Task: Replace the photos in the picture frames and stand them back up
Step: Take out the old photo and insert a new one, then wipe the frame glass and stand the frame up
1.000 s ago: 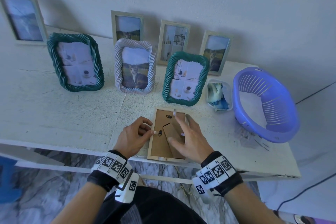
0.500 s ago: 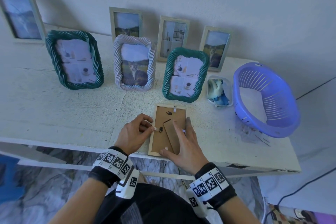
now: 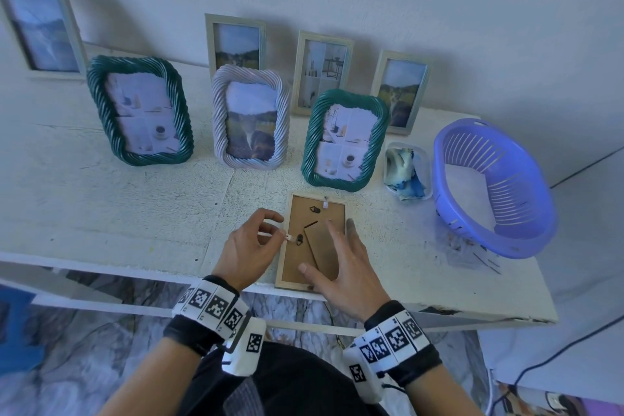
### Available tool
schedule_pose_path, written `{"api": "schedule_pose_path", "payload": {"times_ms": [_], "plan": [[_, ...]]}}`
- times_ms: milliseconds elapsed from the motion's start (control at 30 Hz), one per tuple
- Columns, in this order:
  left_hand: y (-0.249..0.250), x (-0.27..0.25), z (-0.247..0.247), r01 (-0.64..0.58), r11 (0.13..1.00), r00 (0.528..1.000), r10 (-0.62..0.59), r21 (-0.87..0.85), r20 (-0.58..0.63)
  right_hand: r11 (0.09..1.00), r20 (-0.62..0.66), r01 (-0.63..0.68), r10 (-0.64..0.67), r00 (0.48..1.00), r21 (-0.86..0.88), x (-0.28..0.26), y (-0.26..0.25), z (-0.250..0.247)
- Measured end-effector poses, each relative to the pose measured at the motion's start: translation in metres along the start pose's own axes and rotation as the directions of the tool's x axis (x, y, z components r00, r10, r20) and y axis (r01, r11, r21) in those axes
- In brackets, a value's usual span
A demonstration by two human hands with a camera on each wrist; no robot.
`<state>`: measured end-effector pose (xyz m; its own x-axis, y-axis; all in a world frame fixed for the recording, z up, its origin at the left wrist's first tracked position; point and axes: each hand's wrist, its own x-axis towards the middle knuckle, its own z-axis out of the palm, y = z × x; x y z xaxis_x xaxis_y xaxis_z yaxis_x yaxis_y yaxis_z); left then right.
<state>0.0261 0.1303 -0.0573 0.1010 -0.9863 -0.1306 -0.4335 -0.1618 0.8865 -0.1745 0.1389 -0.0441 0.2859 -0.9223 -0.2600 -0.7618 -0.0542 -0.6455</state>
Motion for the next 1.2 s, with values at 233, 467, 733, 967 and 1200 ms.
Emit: {"api": "schedule_pose_path", "payload": {"times_ms": [233,467,733,967,1200], "plan": [[0.047,0.003,-0.001,0.034,0.96,0.999,-0.036,-0.276,-0.002,0.961,-0.065,0.047,-0.03,0.997,0.274,0.007,0.01,-0.029],[0.086,0.003,0.031,0.063,0.832,0.956,0.108,-0.551,0.272,0.836,-0.24,0.054,0.094,0.966,0.545,-0.011,0.016,-0.075],[0.047,0.017,0.059,0.082,0.965,0.968,-0.018,-0.249,0.252,0.829,-0.329,-0.019,0.243,0.912,0.559,-0.012,0.058,-0.086],[0.055,0.015,0.054,0.149,0.832,0.984,-0.072,-0.534,0.163,0.409,-0.071,-0.063,0.304,0.95,0.91,-0.002,0.027,-0.077],[0.046,0.019,0.032,-0.036,0.822,0.999,0.007,-0.569,-0.053,0.988,-0.414,0.008,0.058,0.908,0.156,0.047,0.03,-0.099]]}}
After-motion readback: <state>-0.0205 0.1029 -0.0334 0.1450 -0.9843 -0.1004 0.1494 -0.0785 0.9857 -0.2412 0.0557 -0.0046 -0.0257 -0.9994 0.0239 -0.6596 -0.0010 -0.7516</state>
